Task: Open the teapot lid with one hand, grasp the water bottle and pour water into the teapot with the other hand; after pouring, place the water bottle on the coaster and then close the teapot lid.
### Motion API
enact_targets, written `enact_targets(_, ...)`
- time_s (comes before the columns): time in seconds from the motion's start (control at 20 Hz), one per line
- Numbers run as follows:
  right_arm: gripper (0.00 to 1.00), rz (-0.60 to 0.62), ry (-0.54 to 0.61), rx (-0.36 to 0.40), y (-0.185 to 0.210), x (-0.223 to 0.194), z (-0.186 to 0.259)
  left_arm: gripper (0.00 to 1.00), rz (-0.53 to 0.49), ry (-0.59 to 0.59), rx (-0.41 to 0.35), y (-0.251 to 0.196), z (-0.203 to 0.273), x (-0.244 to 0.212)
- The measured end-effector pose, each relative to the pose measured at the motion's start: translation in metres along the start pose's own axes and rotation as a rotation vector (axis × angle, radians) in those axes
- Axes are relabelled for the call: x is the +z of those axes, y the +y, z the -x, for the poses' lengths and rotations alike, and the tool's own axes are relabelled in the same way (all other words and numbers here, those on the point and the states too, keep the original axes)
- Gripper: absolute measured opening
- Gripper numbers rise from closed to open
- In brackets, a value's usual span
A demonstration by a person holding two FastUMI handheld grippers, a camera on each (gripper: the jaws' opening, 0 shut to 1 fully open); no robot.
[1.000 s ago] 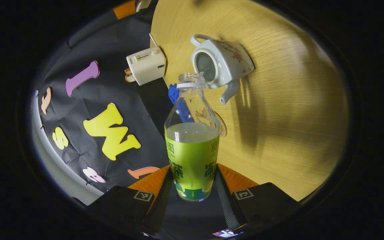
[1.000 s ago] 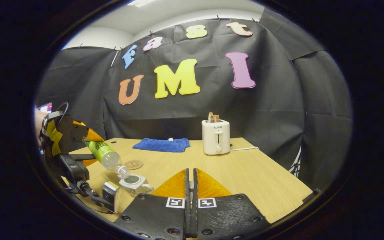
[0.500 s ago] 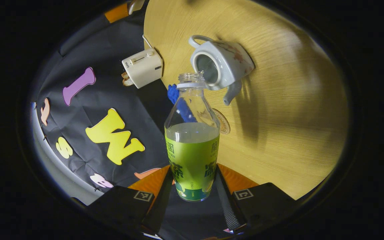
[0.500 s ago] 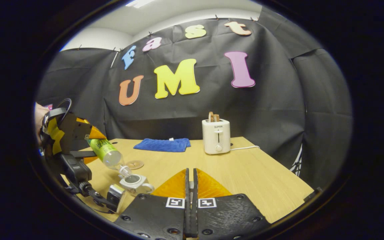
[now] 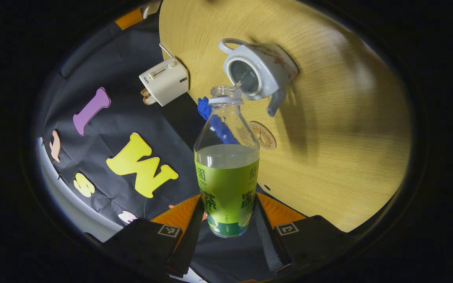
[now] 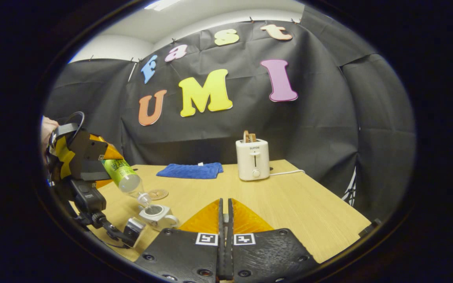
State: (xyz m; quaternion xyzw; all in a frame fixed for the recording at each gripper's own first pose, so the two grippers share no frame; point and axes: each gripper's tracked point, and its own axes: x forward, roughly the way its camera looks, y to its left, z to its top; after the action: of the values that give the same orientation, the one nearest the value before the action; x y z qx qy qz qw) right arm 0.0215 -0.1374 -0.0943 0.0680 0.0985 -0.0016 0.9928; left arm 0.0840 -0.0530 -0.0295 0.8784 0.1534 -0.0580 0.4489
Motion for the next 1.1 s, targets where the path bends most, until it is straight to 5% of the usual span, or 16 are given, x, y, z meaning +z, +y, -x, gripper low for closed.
enact_targets(1.1, 0.0, -0.009, 0.003, 0.011, 0.002, -0.003, 0.0, 0.73, -0.065, 0.021, 0.005, 0.011, -0.001, 0.002)
